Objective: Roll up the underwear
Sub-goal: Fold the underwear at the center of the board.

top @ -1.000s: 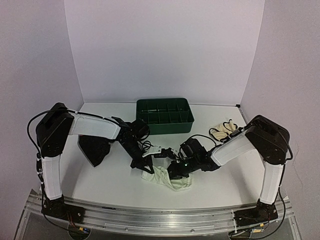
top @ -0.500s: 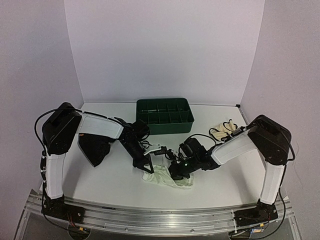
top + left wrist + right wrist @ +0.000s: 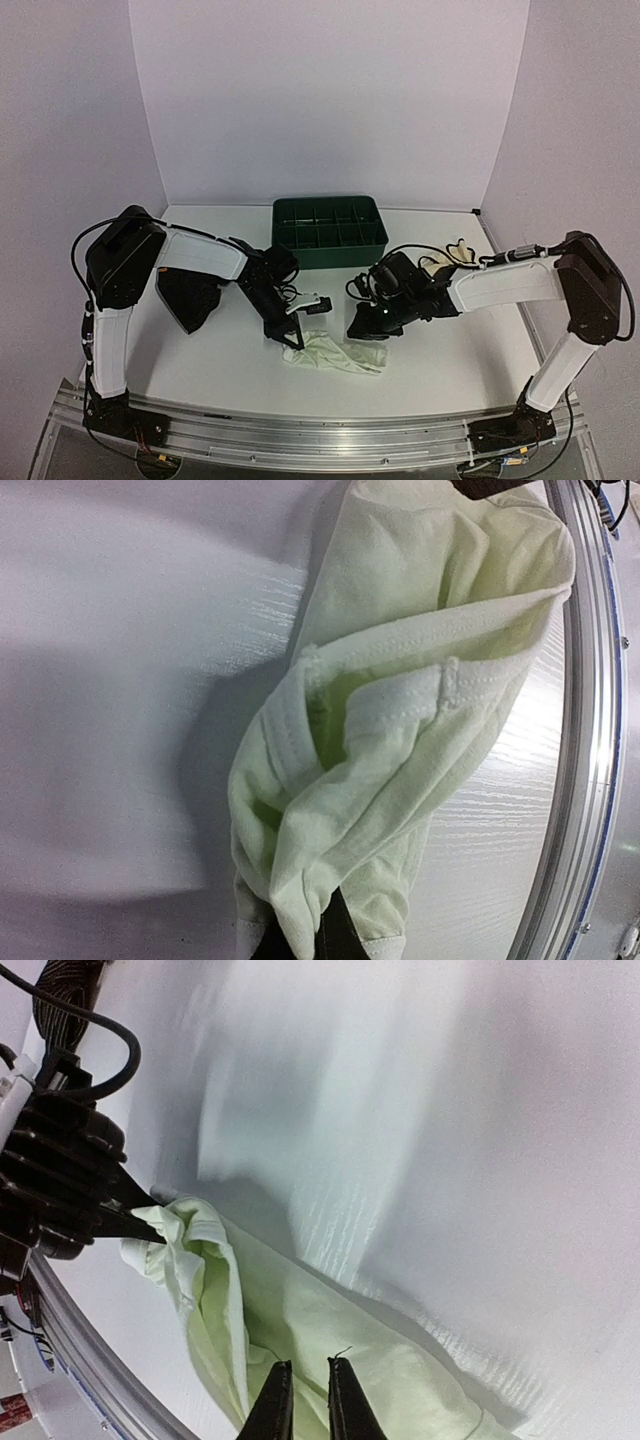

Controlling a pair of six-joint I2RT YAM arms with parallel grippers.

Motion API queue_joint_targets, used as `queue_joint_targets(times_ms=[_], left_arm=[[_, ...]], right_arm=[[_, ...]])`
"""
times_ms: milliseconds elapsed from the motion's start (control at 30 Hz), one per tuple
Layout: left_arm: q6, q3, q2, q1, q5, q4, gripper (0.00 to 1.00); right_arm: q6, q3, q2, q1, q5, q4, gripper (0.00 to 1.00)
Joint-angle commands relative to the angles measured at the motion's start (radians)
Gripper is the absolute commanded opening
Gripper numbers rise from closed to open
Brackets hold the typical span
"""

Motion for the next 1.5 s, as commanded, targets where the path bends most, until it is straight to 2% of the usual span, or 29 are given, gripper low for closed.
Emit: queue_joint_targets(times_ms=[0, 67, 133, 200, 300, 433, 567, 667, 833, 1000, 1267, 1467], left_arm=[[0.033, 0.043, 0.011, -0.008, 0.014, -0.01, 0.0], [0.033, 0.037, 0.012, -0.008, 0.014, -0.012, 0.0], [0.035, 0.031, 0.012, -0.008, 0.01, -0.011, 0.0], [0.041, 0.03, 0.013, -0.009, 0.009, -0.01, 0.0], [0.048, 0.036, 0.014, -0.01, 0.007, -0.01, 0.0], [0.061, 0.047, 0.019, -0.009, 0.001, -0.01, 0.0], [0.068, 0.049, 0.017, -0.009, -0.004, -0.009, 0.0], [0.074, 0.05, 0.015, -0.008, -0.004, -0.016, 0.0], [0.08, 0.062, 0.015, -0.007, 0.004, -0.031, 0.0], [0.103, 0.098, 0.01, -0.004, 0.053, -0.093, 0.0], [0.23, 0.119, 0.0, -0.006, 0.208, -0.23, 0.0], [0.184, 0.087, 0.035, -0.015, 0.246, -0.217, 0.0]], right_arm=[[-0.103, 0.027, -0.098, 0.008, 0.022, -0.087, 0.23], [-0.161, 0.004, -0.145, 0.028, 0.031, -0.087, 0.32], [-0.206, -0.042, -0.198, 0.04, 0.043, -0.089, 0.44], [-0.245, -0.102, -0.236, 0.046, 0.054, -0.094, 0.51], [-0.372, -0.164, -0.265, 0.087, 0.089, -0.12, 0.56], [-0.543, -0.178, -0.227, 0.146, 0.113, -0.122, 0.56], [-0.637, -0.153, -0.169, 0.147, 0.08, -0.109, 0.52], [-0.618, -0.164, -0.135, 0.147, 0.077, -0.079, 0.47], [-0.542, -0.224, -0.094, 0.146, 0.068, -0.002, 0.24], [-0.487, -0.29, -0.109, 0.138, 0.035, 0.038, 0.08], [-0.429, -0.357, -0.105, 0.094, -0.028, 0.06, 0.03], [-0.428, -0.346, -0.073, 0.09, -0.053, 0.059, 0.03]])
